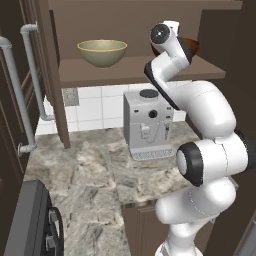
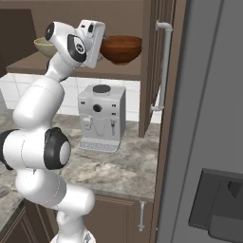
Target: Pick up the bowls from the cabinet and place each bowl in front of a stool on the dining counter.
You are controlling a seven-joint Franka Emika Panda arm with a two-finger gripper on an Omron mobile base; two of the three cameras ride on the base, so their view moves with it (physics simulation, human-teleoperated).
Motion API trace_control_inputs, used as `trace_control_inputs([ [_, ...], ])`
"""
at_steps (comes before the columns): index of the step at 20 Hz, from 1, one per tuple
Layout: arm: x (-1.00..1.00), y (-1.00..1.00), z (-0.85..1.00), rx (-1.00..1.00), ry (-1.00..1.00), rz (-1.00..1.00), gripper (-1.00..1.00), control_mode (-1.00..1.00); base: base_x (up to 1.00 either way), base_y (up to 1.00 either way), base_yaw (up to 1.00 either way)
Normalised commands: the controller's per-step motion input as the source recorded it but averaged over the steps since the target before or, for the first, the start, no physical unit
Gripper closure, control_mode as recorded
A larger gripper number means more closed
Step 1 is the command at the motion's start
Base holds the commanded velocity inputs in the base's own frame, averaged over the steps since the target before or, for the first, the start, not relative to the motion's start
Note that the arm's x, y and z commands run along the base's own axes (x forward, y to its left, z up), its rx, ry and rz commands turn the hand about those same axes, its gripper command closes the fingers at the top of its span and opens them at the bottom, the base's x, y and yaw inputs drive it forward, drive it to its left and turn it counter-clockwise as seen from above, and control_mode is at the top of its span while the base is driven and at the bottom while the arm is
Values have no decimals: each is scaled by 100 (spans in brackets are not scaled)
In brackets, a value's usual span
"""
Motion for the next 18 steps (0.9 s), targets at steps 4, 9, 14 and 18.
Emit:
trace_control_inputs([
  [4, 0, 0, -3, 0, 0, 0, -100, -100, 0, 0, 0],
  [9, 5, -22, -11, 0, 0, 0, -100, -100, 0, 0, 0],
  [14, 8, -20, -14, 1, 0, 0, -100, -100, 0, 0, 0],
  [18, 18, -21, -17, 5, 0, 1, -100, -100, 0, 0, 0],
])
